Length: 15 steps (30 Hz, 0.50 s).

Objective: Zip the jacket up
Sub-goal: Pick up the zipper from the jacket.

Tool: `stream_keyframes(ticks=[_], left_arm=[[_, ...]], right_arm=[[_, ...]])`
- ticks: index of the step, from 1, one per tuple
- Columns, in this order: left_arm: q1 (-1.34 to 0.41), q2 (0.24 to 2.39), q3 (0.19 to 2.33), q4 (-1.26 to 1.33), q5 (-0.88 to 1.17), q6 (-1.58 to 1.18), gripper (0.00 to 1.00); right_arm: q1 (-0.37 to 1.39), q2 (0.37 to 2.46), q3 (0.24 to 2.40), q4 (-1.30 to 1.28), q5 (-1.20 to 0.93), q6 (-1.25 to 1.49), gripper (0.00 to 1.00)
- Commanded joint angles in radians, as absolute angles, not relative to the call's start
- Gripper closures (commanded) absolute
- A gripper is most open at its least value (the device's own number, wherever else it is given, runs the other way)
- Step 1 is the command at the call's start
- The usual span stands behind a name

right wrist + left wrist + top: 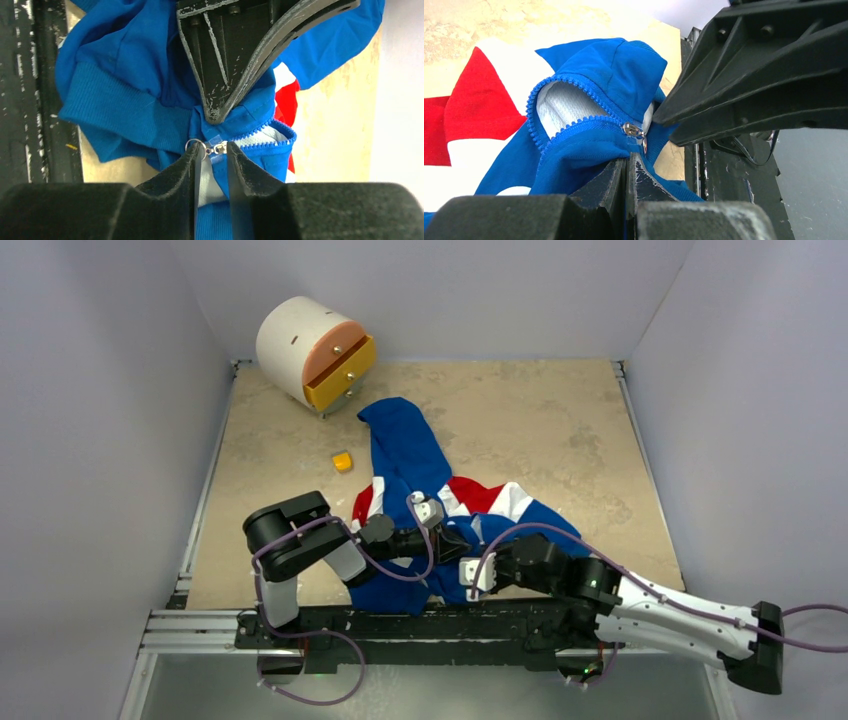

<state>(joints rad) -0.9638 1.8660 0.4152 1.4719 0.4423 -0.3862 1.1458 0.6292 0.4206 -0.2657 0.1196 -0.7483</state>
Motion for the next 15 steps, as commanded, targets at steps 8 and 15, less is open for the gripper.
stream_keyframes(ticks=[8, 15], left_arm=[[-0.969, 1.875, 0.440, 1.492, 0.459, -0.410, 1.00], [-0.969, 1.875, 0.438, 1.495, 0.460, -0.411, 1.00]], right_arm=[[1.142, 0.612, 0.492, -0.469, 0.004, -0.761, 0.68], [1.143, 0.647, 0.437, -0.372, 0.014, -0.796, 0.69]])
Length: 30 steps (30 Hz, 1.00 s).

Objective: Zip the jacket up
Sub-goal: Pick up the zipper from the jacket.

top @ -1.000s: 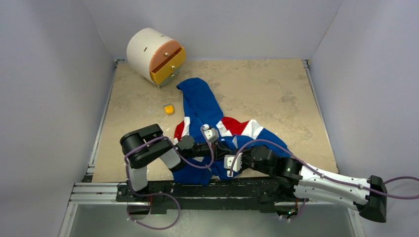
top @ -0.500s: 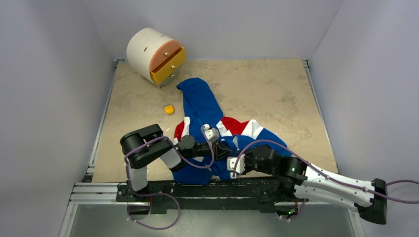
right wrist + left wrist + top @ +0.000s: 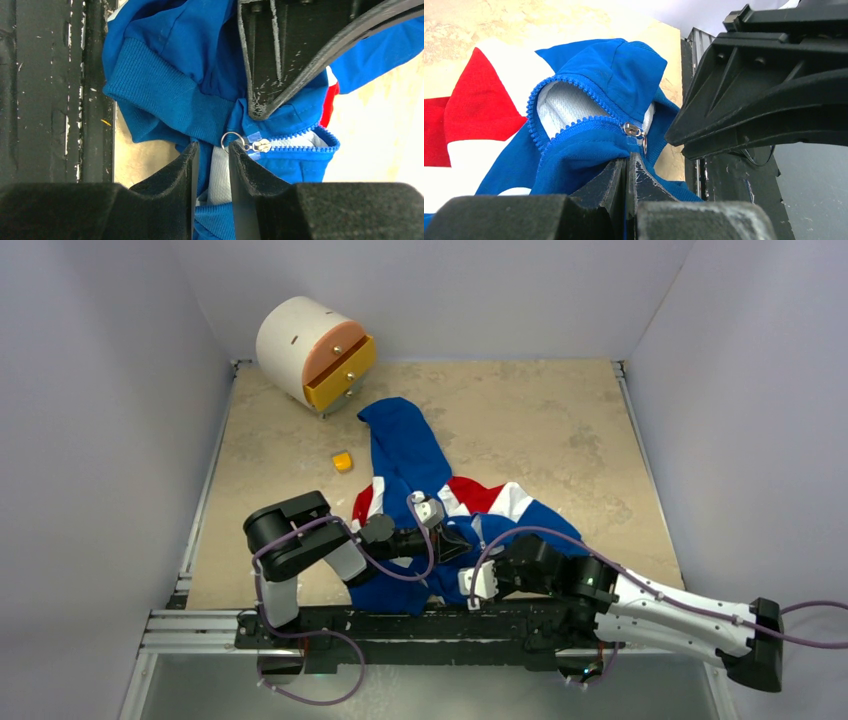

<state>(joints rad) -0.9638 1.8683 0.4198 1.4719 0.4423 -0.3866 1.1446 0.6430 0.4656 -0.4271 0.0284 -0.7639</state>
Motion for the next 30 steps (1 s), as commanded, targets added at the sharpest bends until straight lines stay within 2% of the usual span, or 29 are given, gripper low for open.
stream_keyframes(ticks=[1, 30], left_arm=[[-0.969, 1.875, 0.436, 1.496, 0.461, -0.411, 1.00], [-0.970, 1.882, 0.437, 1.508, 0.465, -0.420, 1.00]], right_arm=[[1.143, 0.648, 0.431, -0.365, 0.019, -0.800, 0.69], [1.126, 0.758, 0.350, -0.171, 0.151, -0.887, 0.71]])
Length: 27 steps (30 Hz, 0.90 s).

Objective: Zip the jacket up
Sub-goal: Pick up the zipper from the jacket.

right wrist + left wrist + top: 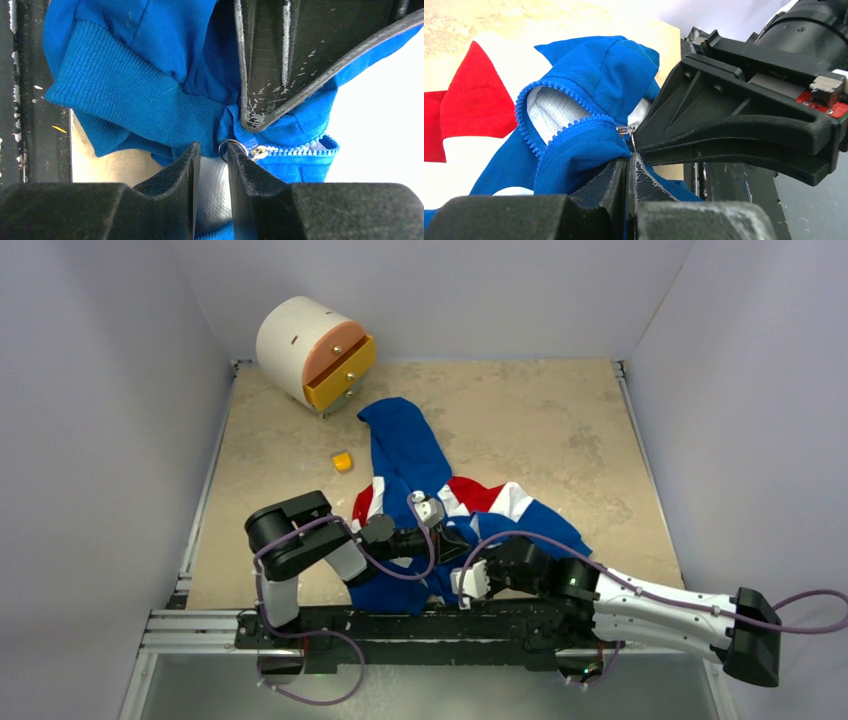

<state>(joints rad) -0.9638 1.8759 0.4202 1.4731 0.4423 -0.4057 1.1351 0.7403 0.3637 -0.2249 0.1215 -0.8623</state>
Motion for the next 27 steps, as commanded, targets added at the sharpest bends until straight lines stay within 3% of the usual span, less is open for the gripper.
stream_keyframes(ticks=[1, 10, 16, 27], left_arm=[[-0.970, 1.881, 0.436, 1.508, 0.465, -0.420, 1.00], [-0.969, 1.883, 0.437, 1.510, 0.465, -0.423, 1.00], [-0.969, 1.885, 0.435, 1.516, 0.465, -0.425, 1.00], [-0.969, 1.896, 0.436, 1.521, 0.466, -0.431, 1.00]], right_arm=[[1.125, 0.765, 0.349, -0.165, 0.148, -0.889, 0.71], [1.107, 0.809, 0.341, -0.101, 0.152, -0.910, 0.77], [1.094, 0.801, 0.346, -0.085, 0.163, -0.913, 1.00], [1.079, 0.640, 0.424, -0.238, 0.091, -0.834, 1.00]])
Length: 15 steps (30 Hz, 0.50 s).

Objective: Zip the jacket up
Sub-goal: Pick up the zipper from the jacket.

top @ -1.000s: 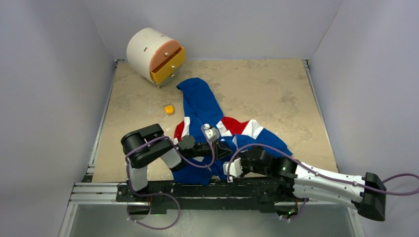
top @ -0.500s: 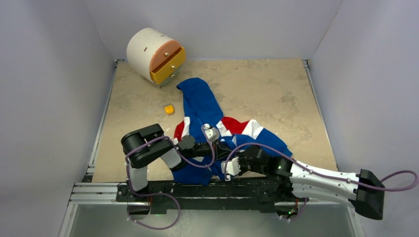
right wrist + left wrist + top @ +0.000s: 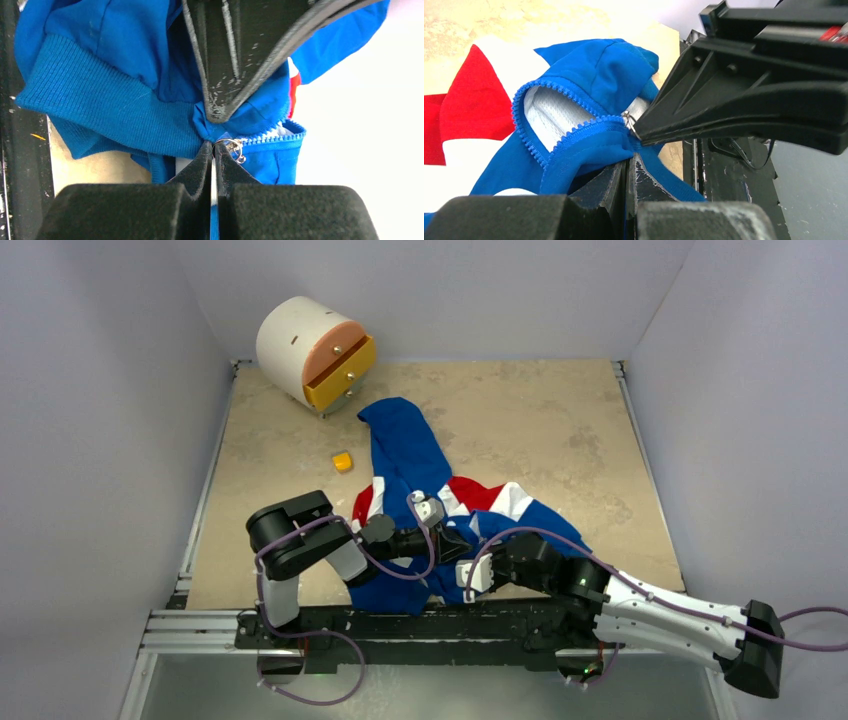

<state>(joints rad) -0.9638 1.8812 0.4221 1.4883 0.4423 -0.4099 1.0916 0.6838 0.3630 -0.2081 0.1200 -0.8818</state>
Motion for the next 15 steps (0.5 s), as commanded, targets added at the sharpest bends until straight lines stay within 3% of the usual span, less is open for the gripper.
stream_keyframes(ticks=[1, 15], left_arm=[[-0.969, 1.897, 0.437, 1.524, 0.467, -0.432, 1.00], [-0.969, 1.895, 0.435, 1.517, 0.468, -0.431, 1.00]], right_arm=[[1.076, 0.638, 0.422, -0.240, 0.087, -0.827, 1.00], [1.030, 0.668, 0.428, -0.166, 0.089, -0.781, 1.00]])
